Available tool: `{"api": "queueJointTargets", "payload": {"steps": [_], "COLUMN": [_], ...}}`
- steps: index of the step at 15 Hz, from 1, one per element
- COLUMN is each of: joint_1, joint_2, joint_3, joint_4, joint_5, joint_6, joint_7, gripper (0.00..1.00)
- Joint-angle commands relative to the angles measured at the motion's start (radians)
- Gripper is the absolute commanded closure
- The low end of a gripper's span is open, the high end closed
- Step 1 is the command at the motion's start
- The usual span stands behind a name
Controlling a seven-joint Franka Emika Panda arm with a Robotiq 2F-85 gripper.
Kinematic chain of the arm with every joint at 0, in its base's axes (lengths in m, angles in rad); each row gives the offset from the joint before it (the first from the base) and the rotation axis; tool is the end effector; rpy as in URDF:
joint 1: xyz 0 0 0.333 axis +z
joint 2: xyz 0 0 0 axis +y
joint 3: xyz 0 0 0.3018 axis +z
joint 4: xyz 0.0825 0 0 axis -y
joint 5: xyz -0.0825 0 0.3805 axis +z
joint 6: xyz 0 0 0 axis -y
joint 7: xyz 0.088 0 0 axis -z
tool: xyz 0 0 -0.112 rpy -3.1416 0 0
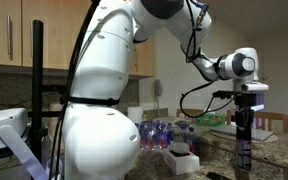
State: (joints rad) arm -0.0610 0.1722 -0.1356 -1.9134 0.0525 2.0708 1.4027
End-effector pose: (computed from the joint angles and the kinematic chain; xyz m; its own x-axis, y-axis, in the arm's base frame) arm 0.5807 -0.1102 0.3883 -0.0522 -0.9983 -0.0245 -0.9986 0.0520 0.0093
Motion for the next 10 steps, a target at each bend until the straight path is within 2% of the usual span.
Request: {"api": "queueJointTargets", "payload": {"steps": [1,4,10], "joint_1": [0.006,0.01,0.012], "joint_2": [0.03,0.072,0.129], "joint_3": [-0.003,-0.01,-0.019], "joint_4": [0.015,0.026,0.049], "joint_5": [-0.035,-0.064,-0.077], "joint_6": [0.089,0.137,0.135], "joint_7": [0.058,0.105,0.135], "gripper": [0.69,0.69,0.69]}}
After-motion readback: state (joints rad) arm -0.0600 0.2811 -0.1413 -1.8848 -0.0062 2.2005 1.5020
